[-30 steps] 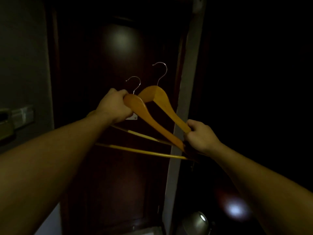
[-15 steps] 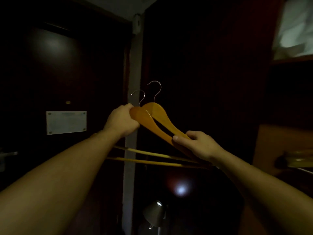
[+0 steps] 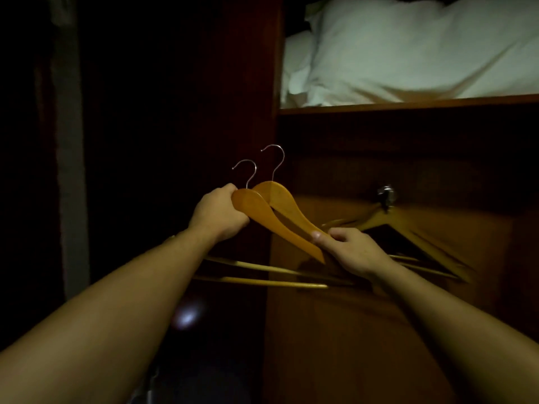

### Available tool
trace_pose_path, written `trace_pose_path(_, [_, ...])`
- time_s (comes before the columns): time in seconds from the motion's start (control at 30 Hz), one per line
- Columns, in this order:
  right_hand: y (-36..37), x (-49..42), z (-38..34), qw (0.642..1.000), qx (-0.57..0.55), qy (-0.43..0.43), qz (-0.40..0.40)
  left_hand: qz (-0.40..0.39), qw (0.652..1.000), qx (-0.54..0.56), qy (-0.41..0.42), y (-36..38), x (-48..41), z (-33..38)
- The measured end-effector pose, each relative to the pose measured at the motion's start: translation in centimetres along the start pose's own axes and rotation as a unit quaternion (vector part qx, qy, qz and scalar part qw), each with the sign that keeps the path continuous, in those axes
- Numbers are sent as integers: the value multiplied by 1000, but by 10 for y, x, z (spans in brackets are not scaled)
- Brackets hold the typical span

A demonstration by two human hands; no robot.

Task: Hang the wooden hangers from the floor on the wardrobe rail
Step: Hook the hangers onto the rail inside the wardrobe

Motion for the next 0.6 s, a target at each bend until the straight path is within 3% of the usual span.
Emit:
trace_pose_path(0.27, [-109, 52, 101, 995, 65, 60, 45, -42, 996, 55, 59, 115, -11, 111])
trace_pose_path(0.6, [-188, 91, 183, 991, 51, 96, 75, -52, 992, 64, 91, 191, -16, 208])
Point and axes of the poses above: each hand's wrist, its own x-axis away from the middle knuckle, its own y-axis out of the palm, z = x × y, the point moved 6 cm from there along -x, towards the middle knuckle, and after that the axes turned 6 degrees about -z, right-handed, at the moved point
